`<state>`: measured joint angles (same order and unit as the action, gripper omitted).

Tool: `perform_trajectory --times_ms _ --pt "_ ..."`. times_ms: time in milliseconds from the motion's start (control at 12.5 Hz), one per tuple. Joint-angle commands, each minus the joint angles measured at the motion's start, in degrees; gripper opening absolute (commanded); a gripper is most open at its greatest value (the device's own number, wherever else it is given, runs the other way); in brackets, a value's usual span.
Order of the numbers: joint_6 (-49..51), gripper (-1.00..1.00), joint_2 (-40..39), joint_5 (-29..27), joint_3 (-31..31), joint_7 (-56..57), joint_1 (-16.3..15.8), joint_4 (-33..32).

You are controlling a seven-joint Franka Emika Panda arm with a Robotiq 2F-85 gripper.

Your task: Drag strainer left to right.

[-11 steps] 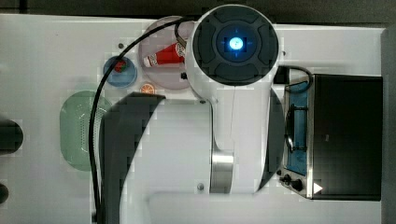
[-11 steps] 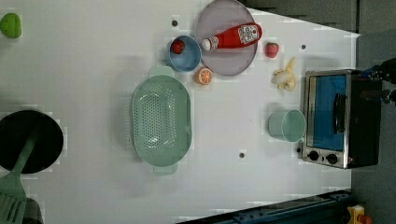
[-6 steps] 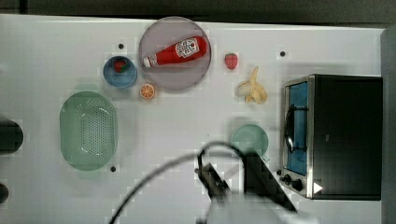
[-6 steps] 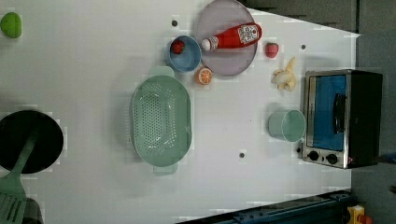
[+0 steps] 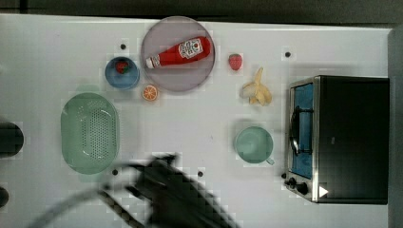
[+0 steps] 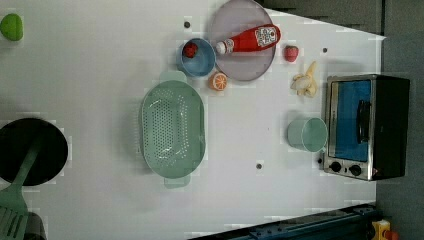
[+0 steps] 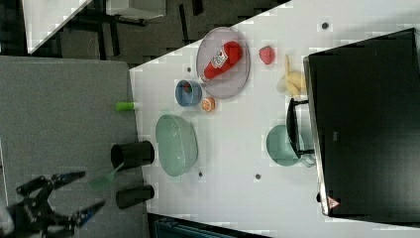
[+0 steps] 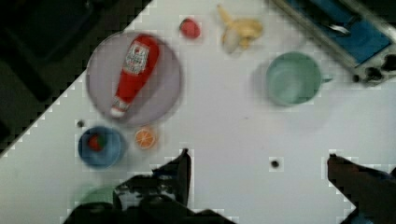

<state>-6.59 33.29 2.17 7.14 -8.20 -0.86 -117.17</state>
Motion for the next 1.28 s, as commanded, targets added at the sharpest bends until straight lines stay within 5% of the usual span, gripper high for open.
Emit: perform_trajectory --times_ms 80,560,1280 --pt "-4.06 1.00 -10.36 -0.81 10.38 -5.12 -1.88 -3.39" --pt "-20.34 1.00 -28.11 -0.80 22.06 -31.50 -1.88 -3.38" --pt "-40.18 1.00 -53.75 2.59 23.00 -64.48 -2.85 -3.39"
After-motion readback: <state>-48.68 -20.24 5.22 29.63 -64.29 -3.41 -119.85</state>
